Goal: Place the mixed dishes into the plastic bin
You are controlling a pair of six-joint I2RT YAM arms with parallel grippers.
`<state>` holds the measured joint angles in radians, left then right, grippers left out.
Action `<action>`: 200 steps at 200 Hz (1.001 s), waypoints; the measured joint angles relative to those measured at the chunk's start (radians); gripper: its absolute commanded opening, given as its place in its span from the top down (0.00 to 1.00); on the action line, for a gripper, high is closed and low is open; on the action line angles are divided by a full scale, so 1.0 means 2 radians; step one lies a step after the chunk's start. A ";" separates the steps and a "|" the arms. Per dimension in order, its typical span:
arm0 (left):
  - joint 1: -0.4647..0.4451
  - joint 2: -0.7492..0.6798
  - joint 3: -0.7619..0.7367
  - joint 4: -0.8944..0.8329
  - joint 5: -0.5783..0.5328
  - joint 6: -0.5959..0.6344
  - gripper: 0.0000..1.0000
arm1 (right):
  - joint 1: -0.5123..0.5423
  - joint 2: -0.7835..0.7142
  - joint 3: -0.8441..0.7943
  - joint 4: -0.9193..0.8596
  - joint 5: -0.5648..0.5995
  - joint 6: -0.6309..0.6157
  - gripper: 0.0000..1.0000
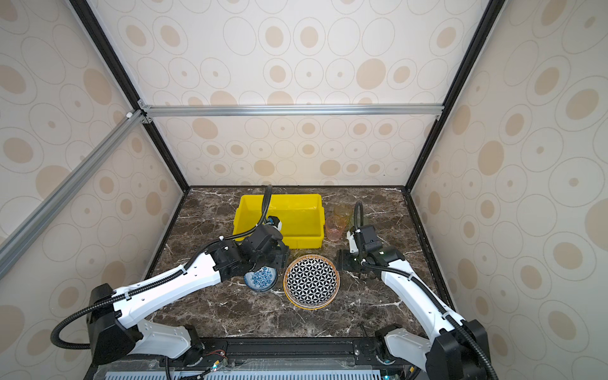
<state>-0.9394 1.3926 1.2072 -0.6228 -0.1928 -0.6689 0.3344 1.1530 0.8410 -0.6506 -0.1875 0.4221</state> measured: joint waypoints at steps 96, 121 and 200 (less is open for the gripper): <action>-0.005 0.017 0.005 -0.031 0.035 0.000 0.35 | 0.009 0.045 0.000 -0.012 -0.006 0.001 0.62; -0.005 0.023 0.005 -0.031 0.040 0.000 0.35 | 0.011 0.051 0.000 -0.018 -0.003 0.004 0.66; -0.006 0.044 0.005 -0.031 0.053 0.002 0.36 | 0.031 0.068 0.000 -0.020 0.012 0.012 0.79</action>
<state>-0.9504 1.4811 1.2163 -0.6842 -0.0868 -0.6651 0.3965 1.2884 0.8410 -0.6914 -0.1642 0.4461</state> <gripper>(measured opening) 0.642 0.246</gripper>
